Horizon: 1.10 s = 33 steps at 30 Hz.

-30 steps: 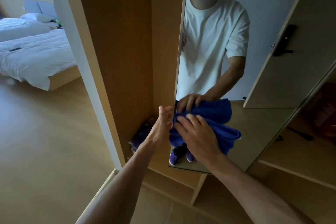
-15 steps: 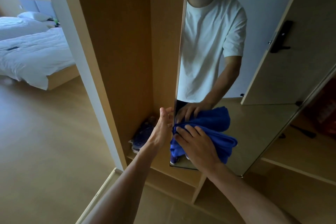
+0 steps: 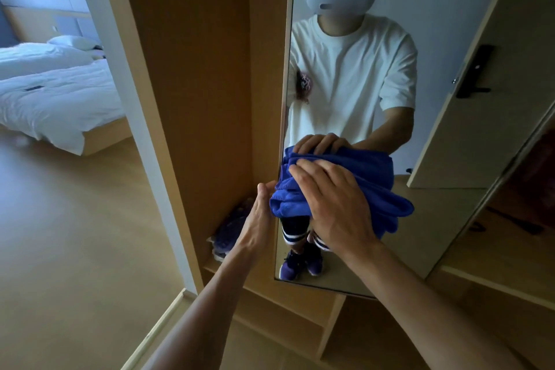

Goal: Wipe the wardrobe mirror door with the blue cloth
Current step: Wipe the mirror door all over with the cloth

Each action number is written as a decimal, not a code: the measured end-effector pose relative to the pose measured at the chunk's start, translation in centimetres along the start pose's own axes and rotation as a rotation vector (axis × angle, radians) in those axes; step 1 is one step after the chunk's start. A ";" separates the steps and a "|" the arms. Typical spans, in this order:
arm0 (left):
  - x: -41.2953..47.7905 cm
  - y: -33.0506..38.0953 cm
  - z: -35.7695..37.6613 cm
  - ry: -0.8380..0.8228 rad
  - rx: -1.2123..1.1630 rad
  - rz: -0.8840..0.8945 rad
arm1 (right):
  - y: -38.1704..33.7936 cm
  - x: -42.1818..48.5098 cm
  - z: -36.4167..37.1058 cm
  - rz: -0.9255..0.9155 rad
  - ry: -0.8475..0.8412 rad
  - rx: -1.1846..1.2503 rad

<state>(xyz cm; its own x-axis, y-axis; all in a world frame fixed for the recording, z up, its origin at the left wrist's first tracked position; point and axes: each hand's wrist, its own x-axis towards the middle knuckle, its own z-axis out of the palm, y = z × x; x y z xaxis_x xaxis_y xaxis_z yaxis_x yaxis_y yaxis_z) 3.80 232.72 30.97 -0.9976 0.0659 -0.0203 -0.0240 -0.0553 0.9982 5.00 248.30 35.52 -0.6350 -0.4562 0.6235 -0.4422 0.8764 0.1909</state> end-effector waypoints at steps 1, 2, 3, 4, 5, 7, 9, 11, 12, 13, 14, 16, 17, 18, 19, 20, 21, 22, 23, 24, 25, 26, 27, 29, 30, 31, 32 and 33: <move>0.1 -0.5 0.0 0.012 -0.002 0.024 | -0.2 -0.2 0.7 0.001 0.019 -0.018; 0.0 -0.9 0.1 0.022 -0.006 0.067 | -0.4 -0.7 1.4 -0.003 0.027 -0.035; -0.1 -1.4 0.1 0.037 -0.013 0.102 | -0.6 -1.3 2.0 -0.013 0.033 -0.054; -0.3 -1.9 0.2 0.044 -0.024 0.129 | -0.7 -1.8 2.5 -0.030 0.047 -0.071; -0.4 -2.3 0.2 0.051 -0.032 0.149 | -0.6 -2.1 2.7 -0.048 0.066 -0.082; -0.4 -3.0 0.2 0.057 -0.055 0.187 | -0.5 -2.0 2.9 -0.074 0.119 -0.080; 0.2 -3.4 -0.1 0.068 -0.078 0.235 | -0.5 -1.3 2.9 -0.088 0.178 -0.066; 1.0 -3.9 -0.3 0.090 -0.090 0.284 | -0.4 -0.8 3.4 -0.103 0.228 -0.069; 1.3 -4.3 -0.3 0.104 -0.088 0.308 | -0.3 -0.8 3.8 -0.113 0.254 -0.084; 1.8 -5.1 -0.3 0.112 -0.082 0.337 | -0.3 -1.0 4.4 -0.123 0.279 -0.104; 2.2 -5.5 -0.3 0.120 -0.082 0.350 | -0.1 -0.8 4.7 -0.131 0.296 -0.116; 3.0 -6.4 -0.1 0.131 -0.098 0.374 | 0.4 -0.9 5.4 -0.145 0.309 -0.144; 3.3 -6.9 0.0 0.135 -0.101 0.394 | 0.6 -1.0 5.6 -0.147 0.310 -0.154; 3.7 -7.2 0.0 0.141 -0.103 0.414 | 0.8 -1.0 5.9 -0.155 0.307 -0.160; 4.2 -7.6 0.0 0.144 -0.099 0.438 | 0.9 -1.0 6.0 -0.163 0.314 -0.161; 4.5 -7.8 -0.1 0.139 -0.088 0.462 | 0.8 -1.0 6.1 -0.170 0.325 -0.163; 4.9 -8.2 -0.2 0.130 -0.067 0.480 | 0.6 -1.2 6.2 -0.169 0.330 -0.169; 5.2 -8.5 -0.4 0.121 -0.055 0.497 | 0.6 -1.3 6.4 -0.171 0.334 -0.180; 5.5 -8.8 -0.5 0.108 -0.054 0.517 | 0.5 -1.4 6.6 -0.175 0.336 -0.198; 5.7 -9.0 -0.6 0.092 -0.061 0.530 | 0.4 -1.6 6.8 -0.184 0.336 -0.219; 6.0 -9.2 -0.7 0.082 -0.063 0.538 | 0.3 -1.9 7.1 -0.197 0.329 -0.235; 6.3 -9.3 -0.7 0.085 -0.064 0.555 | 0.3 -2.2 7.3 -0.215 0.325 -0.248; 6.6 -9.4 -0.7 0.088 -0.055 0.568 | 0.3 -2.5 7.6 -0.230 0.319 -0.260; 6.9 -9.7 -0.6 0.082 -0.033 0.599 | 0.4 -3.3 8.2 -0.256 0.310 -0.294; 7.0 -9.8 -0.6 0.075 -0.019 0.620 | 0.5 -3.5 8.5 -0.267 0.311 -0.312; 6.9 -9.9 -0.6 0.070 -0.001 0.638 | 0.6 -3.7 8.6 -0.277 0.312 -0.324; 7.1 -10.0 -0.6 0.066 0.017 0.649 | 0.7 -3.6 8.6 -0.292 0.315 -0.335; 7.0 -10.0 -0.6 0.066 0.032 0.649 | 0.8 -3.5 8.6 -0.305 0.309 -0.349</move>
<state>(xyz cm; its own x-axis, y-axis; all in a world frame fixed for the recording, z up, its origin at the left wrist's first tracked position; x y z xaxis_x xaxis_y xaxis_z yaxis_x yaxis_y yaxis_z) -2.97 233.09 20.83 -0.8104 -0.0329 0.5850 0.5859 -0.0338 0.8097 1.44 249.24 27.01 -0.2727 -0.6768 0.6838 -0.3079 0.7347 0.6045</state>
